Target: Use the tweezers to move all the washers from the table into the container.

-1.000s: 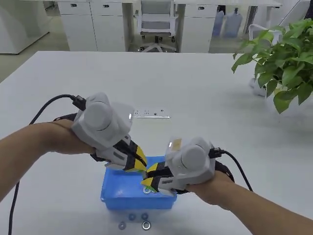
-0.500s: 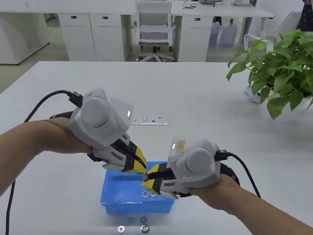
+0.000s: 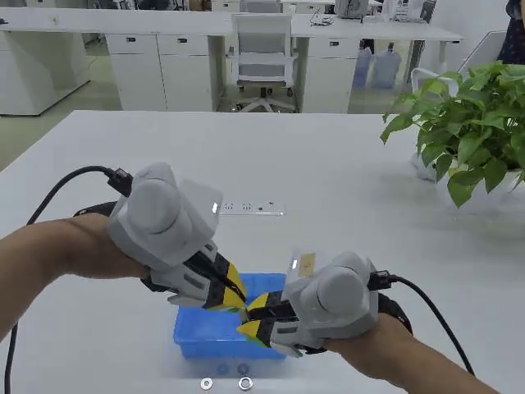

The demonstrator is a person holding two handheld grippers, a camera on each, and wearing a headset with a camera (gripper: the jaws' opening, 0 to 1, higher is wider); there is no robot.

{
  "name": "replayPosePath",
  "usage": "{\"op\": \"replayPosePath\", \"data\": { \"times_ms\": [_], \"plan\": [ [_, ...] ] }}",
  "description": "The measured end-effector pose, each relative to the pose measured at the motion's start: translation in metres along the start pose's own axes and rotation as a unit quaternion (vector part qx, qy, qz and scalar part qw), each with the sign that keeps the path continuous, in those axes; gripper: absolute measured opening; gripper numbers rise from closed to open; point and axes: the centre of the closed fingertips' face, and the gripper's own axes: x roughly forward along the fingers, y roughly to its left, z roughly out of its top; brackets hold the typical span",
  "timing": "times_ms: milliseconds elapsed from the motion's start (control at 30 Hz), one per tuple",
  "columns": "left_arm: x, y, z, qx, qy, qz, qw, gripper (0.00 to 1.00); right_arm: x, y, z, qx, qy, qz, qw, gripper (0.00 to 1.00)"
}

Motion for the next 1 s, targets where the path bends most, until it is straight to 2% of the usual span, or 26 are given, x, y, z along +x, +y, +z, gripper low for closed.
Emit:
{"op": "replayPosePath", "data": {
  "times_ms": [500,1000],
  "plan": [
    [0.015,-0.032,-0.011,-0.004,0.006,-0.006,1.0,0.06,0.006,0.034,-0.019,0.01,0.005,0.013,0.9999,0.11],
    [0.026,-0.046,-0.029,-0.012,0.01,0.003,0.9999,0.06,0.019,0.048,-0.033,0.013,0.006,0.006,0.9999,0.11]
  ]
}}
